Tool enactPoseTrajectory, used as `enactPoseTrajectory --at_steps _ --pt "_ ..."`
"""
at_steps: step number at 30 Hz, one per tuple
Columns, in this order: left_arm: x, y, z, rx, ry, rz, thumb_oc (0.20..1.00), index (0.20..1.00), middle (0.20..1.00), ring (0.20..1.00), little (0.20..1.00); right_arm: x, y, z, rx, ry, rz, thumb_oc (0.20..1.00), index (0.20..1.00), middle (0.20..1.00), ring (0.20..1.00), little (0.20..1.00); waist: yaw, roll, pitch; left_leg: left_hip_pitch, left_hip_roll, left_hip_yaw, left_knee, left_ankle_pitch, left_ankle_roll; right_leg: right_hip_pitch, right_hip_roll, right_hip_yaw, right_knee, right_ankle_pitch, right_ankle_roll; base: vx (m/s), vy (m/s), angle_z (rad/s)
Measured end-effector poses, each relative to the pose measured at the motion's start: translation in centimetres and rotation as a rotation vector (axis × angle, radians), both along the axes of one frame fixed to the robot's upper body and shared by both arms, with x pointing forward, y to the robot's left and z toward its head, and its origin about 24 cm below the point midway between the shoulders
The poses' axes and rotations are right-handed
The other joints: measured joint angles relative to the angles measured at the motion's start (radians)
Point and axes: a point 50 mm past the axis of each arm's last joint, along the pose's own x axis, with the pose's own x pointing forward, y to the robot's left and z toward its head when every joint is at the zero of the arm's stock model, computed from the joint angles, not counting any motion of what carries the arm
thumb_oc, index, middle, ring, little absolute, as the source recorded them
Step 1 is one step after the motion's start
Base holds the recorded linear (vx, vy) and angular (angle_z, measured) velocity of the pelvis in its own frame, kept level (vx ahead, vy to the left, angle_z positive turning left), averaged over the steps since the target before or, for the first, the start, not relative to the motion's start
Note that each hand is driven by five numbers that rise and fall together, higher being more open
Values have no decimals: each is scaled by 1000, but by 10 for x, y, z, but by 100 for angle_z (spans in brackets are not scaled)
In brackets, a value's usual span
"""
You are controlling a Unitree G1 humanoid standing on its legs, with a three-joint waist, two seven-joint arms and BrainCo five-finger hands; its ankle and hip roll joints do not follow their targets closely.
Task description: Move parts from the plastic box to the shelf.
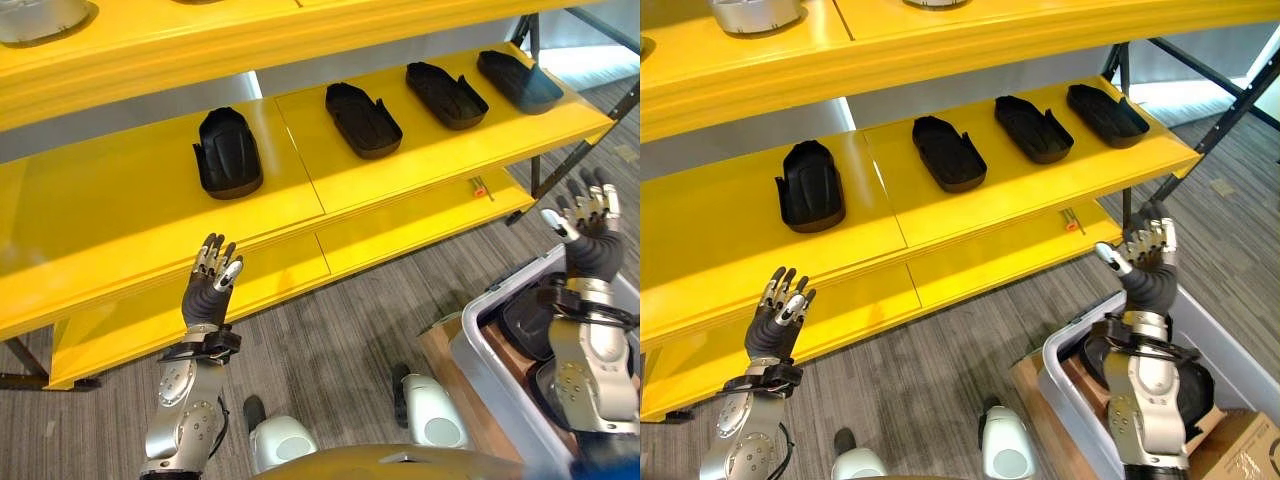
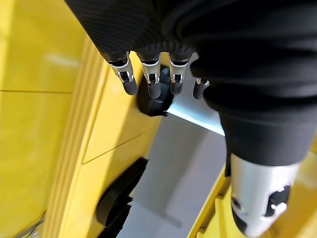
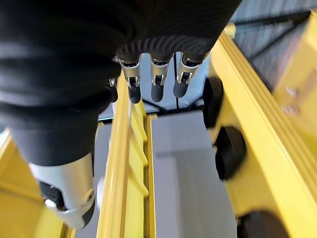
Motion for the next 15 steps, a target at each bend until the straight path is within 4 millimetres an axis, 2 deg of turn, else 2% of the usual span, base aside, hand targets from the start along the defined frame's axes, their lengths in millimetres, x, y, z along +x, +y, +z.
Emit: enactPoseTrajectory --at_steps 1,2,3,4,5,6,7,8,9,10,11,12,13,14,15 --pt "1 0 1 2 -4 -3 1000 1000 1000 1000 1000 -3 -4 -2 2 7 -20 1000 1000 1000 1000 1000 2 -16 3 -10 -25 -16 24 -17 -18 14 -17 0 -27 8 -12 -10 -82 67" --pt "-3 1 -4 1 16 3 1000 1000 1000 1000 1000 -6 -5 -3 11 9 -34 1000 1000 1000 1000 1000 11 -40 4 -8 -98 -64 58 -128 -68 37 -40 7 -67 20 -10 43 -28 10" --pt "-8 3 -7 7 36 11 1000 1000 1000 1000 1000 -6 -5 -3 6 8 -33 1000 1000 1000 1000 1000 14 -32 -4 -2 -187 -69 66 -200 -58 66 -38 11 -155 47 -12 31 -31 -2" --pt "-9 4 -8 10 38 15 1000 1000 1000 1000 1000 -6 -4 -2 4 4 -29 1000 1000 1000 1000 1000 13 -45 -6 4 -272 -99 64 -250 -57 79 -48 42 -208 101 -13 93 -3 -18" --pt "-12 2 -10 -6 41 23 1000 1000 1000 1000 1000 -5 -4 2 -12 -4 -16 1000 1000 1000 1000 1000 19 -39 -6 39 -387 -145 21 -310 2 86 -63 66 -262 137 1 43 4 -24" --pt "-13 0 -11 -12 42 22 1000 1000 1000 1000 1000 -4 -3 2 -12 -5 -8 1000 1000 1000 1000 1000 20 -22 -10 52 -413 -140 4 -328 24 88 -46 61 -280 144 5 67 1 -60" --pt "-16 1 -9 -4 32 31 1000 1000 1000 1000 1000 -1 2 -2 4 -1 11 1000 1000 1000 1000 1000 34 -23 -11 89 -506 -304 -39 -347 74 85 -30 121 -313 211 14 42 28 -117" --pt "-16 -1 -12 1 44 32 1000 1000 1000 1000 1000 4 12 -13 43 30 50 1000 1000 1000 1000 1000 66 -34 -17 102 -573 -437 -28 -375 82 67 -31 176 -339 213 18 57 56 -134" --pt "-16 -3 -12 3 42 28 1000 1000 1000 1000 1000 7 20 -19 66 48 86 1000 1000 1000 1000 1000 62 -35 -13 92 -586 -456 -19 -364 116 71 -27 192 -373 220 38 67 78 -113" --pt "-16 -3 -12 4 45 27 1000 1000 1000 1000 1000 8 24 -23 78 66 104 1000 1000 1000 1000 1000 54 -36 -10 94 -588 -441 -19 -355 128 72 -24 191 -394 218 50 45 78 -67" --pt "-17 -3 -12 2 47 29 1000 1000 1000 1000 1000 8 28 -26 97 74 120 1000 1000 1000 1000 1000 54 -23 -5 93 -561 -408 -24 -344 147 64 -4 187 -367 219 42 53 71 -72" --pt "-18 -4 -13 -10 47 37 1000 1000 1000 1000 1000 5 30 -31 111 90 133 1000 1000 1000 1000 1000 51 -8 -4 89 -535 -389 -23 -348 149 55 27 176 -295 199 24 35 74 -73" --pt "-20 -4 -12 -8 43 39 1000 1000 1000 1000 1000 2 30 -34 118 97 132 1000 1000 1000 1000 1000 49 -9 -11 91 -526 -377 -28 -351 144 65 41 174 -252 175 22 25 96 -61" --pt "-20 -2 -10 9 40 31 1000 1000 1000 1000 1000 -1 30 -36 132 102 131 1000 1000 1000 1000 1000 41 -32 -23 93 -532 -354 -33 -349 144 83 33 162 -244 161 16 4 97 -50" --pt "-20 1 -10 30 47 26 1000 1000 1000 1000 1000 -2 32 -39 155 108 138 1000 1000 1000 1000 1000 47 -58 -37 93 -543 -329 -39 -348 147 116 20 164 -287 136 5 -6 72 -68"
